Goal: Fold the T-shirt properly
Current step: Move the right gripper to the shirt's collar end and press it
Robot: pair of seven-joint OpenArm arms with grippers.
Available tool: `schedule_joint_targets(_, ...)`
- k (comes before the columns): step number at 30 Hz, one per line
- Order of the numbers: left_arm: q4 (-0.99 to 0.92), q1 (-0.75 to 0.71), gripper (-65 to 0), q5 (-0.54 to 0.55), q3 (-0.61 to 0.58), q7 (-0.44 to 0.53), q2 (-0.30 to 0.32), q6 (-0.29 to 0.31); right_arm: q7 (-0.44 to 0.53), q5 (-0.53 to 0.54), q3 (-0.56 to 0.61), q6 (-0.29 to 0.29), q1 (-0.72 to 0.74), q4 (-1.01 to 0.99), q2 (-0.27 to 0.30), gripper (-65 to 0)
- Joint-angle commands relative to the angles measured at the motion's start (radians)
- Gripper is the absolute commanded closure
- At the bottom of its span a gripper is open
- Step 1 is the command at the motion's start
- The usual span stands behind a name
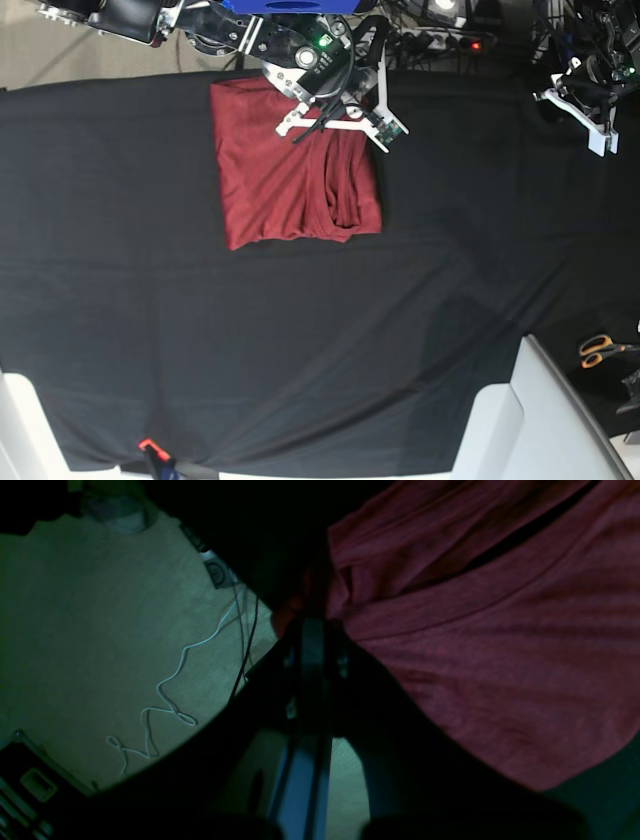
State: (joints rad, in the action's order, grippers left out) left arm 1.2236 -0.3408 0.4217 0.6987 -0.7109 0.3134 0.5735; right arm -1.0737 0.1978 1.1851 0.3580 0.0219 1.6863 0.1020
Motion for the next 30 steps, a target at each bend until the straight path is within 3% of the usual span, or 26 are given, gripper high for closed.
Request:
schedule_joint_targets(1,0.015,-0.001,0.0,0.009,0.005,0.01,0.019,0.001,0.013,0.002,0.003,-0.02,0.011,0.015,-0.002,-0.2)
schedule_joint_targets(7,0.011,0.018,0.0,0.009,0.005,0.01,0.019,0.001,0.019,0.002,-0.003,-0.153,0.008,0.013,0.0,-0.2)
schedule_joint_targets(10,0.011,0.019,0.0,0.009,0.005,0.01,0.019,0.001,0.039,0.002,-0.003,-0.182,0.008,0.011,0.0,-0.2)
schedule_joint_targets(30,0.009,0.047,0.0,0.009,0.005,0.009,0.02,0.001,0.022,0.016,0.003,-0.187,0.011,0.065,0.002,-0.2)
